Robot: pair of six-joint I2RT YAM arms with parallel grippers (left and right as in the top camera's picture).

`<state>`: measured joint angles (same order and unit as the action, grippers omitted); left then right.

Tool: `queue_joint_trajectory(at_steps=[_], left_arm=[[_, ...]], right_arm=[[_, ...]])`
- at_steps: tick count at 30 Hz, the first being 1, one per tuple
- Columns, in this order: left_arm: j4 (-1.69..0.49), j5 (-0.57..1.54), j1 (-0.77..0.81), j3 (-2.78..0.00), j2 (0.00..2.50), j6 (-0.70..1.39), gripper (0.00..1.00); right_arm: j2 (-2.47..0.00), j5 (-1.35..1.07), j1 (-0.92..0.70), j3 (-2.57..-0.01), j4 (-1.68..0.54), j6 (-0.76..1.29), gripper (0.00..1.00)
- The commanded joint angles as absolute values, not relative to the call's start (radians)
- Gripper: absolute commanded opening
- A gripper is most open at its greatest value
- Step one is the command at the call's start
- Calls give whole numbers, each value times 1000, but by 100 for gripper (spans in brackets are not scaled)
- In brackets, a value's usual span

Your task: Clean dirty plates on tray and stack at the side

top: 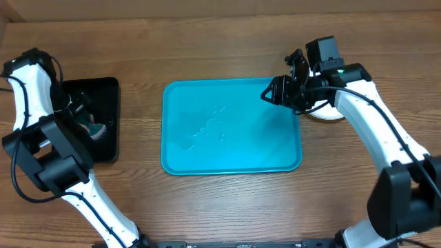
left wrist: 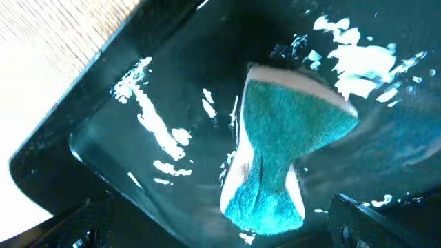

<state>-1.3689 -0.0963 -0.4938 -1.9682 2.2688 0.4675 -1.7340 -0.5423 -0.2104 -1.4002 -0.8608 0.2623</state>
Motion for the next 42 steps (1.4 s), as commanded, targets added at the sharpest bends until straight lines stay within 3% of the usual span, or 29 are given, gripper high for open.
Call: queue_joint_trajectory(at_steps=[1,10,17,25,30,33,38,42], left_arm=[[-1403,-24,-492,-2027,2255,420,100],[-1500,245,-482,-2106,2033,304,100],[-1540,240,-361,-2106,1780,205,100],[-1665,81,-97,-2056,1570,282,100],[-1610,-99,112,-1924,1342,418,100],[-1587,-196,217,-1828,1188,538,100],[-1583,-374,319,-1644,923,739,100],[-1582,-373,323,-1526,741,767,100]], right_arm=[[-1629,-538,-214,-1406,-863,266,57],[-1354,-396,-214,-1406,-929,353,57],[-1123,-171,-214,-1402,-1082,352,57],[-872,-134,-214,-1234,-1216,344,58],[-718,-112,-214,-1077,-1156,341,72],[-689,-112,-214,-1042,-1131,342,100],[-691,-111,-214,-1042,-1082,341,100],[-691,-73,-214,-1042,-1015,341,100]])
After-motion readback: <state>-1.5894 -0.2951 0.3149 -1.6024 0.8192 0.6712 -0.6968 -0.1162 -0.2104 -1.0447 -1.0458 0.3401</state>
